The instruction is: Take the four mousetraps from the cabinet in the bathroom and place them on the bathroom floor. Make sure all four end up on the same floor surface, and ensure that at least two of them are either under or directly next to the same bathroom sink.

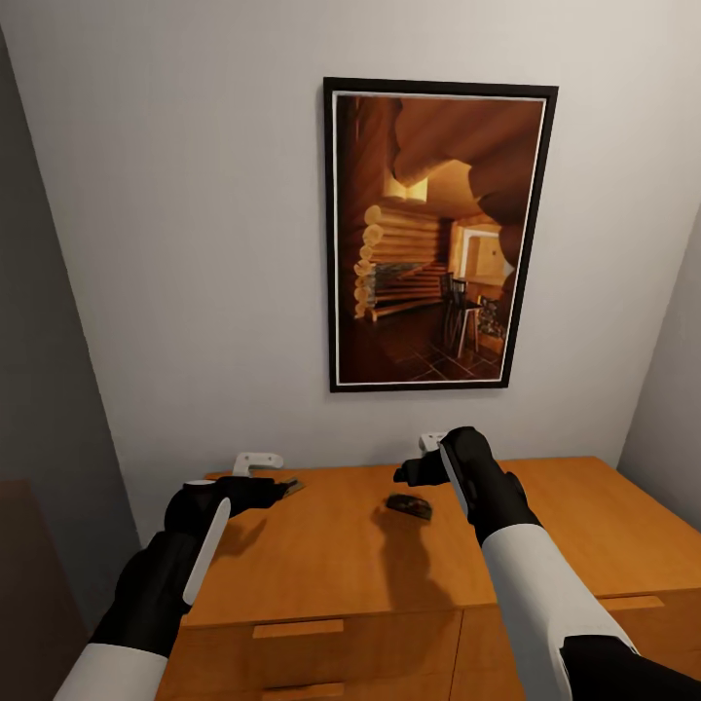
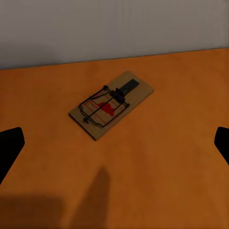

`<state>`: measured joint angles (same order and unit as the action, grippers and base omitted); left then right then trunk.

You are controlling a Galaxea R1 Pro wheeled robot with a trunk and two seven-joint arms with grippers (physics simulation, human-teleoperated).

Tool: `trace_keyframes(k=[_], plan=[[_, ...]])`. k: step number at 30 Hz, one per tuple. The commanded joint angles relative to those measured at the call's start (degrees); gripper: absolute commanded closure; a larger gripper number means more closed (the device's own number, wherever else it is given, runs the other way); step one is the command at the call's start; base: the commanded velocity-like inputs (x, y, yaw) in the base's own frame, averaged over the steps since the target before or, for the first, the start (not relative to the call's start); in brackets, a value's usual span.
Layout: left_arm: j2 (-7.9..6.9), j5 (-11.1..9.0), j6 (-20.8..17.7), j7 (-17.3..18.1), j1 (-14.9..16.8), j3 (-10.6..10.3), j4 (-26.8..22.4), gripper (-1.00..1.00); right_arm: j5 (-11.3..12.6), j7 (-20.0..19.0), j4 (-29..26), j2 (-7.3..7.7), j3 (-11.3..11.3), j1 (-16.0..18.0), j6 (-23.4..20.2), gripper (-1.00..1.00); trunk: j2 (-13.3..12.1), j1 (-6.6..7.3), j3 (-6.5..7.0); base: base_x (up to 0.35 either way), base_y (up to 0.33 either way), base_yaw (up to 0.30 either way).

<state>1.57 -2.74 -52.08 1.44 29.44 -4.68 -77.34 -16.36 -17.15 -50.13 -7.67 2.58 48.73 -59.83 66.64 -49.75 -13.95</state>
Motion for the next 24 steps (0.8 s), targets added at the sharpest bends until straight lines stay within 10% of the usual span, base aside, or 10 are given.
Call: trace_keyframes(k=[1,24], plan=[[0.01,-0.3,-0.3,0.0,0.1,0.0,-0.1,-1.00,-0.6,-0.5,-0.1,-0.07,0.2,0.0,-0.2,-1.00,0.1,-0.01,-0.08,0.000,0.000,0.000],[0.04,-0.2,-0.3,0.0,0.1,-1.6,0.0,-1.00,-0.6,-0.6,-0.1,-0.12,0.2,0.0,-0.2,-1.00,-4.4,2.41,1.89,0.000,0.000,0.000]])
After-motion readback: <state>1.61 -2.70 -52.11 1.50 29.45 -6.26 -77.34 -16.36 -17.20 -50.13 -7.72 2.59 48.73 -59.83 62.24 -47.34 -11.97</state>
